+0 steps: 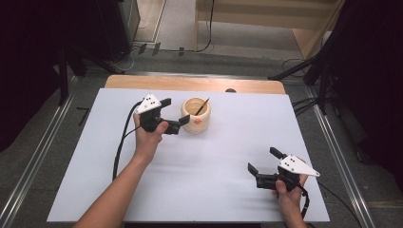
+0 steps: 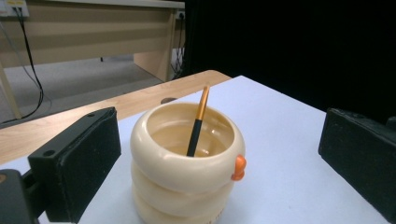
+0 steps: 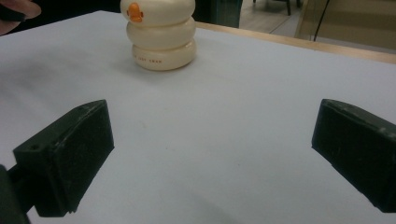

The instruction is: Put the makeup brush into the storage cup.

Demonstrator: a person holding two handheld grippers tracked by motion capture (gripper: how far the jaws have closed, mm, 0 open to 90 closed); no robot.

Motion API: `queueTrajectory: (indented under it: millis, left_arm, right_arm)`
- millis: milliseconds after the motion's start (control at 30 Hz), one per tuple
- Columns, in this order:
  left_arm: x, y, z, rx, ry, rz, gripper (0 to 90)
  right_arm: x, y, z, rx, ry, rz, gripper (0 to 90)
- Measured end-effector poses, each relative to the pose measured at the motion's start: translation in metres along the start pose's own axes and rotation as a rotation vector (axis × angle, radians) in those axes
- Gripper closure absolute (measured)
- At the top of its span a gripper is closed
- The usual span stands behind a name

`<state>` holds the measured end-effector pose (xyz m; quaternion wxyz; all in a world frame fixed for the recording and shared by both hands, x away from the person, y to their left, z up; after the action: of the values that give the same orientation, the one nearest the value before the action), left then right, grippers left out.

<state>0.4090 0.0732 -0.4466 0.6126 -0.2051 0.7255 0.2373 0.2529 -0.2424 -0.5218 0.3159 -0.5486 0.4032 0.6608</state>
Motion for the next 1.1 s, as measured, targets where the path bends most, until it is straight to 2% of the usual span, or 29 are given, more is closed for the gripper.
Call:
queueTrajectory:
  millis: [100, 367, 600, 833, 1100]
  left_arm:
    - [0.002, 0.005, -0.001, 0.005, 0.009, 0.002, 0.0]
    - [0.007, 0.022, -0.001, -0.021, -0.006, -0.002, 0.0]
    - [0.012, 0.036, -0.005, -0.016, -0.008, -0.015, 0.0]
    - [0.019, 0.048, -0.011, -0.015, -0.015, -0.008, 0.0]
    - [0.027, 0.063, -0.01, -0.031, -0.005, -0.006, 0.0]
  right_arm:
    - [0.0, 0.0, 0.0, 0.001, -0.001, 0.001, 0.0]
    - [0.0, 0.0, 0.0, -0.001, 0.0, 0.002, 0.0]
    - [0.0, 0.0, 0.0, 0.0, 0.001, 0.002, 0.0]
    - [0.0, 0.0, 0.0, 0.001, 0.003, 0.001, 0.0]
    - [0.0, -0.001, 0.001, 0.004, 0.003, 0.002, 0.0]
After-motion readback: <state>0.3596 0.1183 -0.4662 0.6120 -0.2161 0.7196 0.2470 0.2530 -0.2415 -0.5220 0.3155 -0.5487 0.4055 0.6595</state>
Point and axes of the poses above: each handheld gripper's, and its own axes: y roughly backward along the jaws, x roughly out of its underside, z roughly to its left, the point moved 6 cm from there along -y, roughly forward along the jaws, and after that the axes turned 10 degrees about -z, right-handed, at the moved point
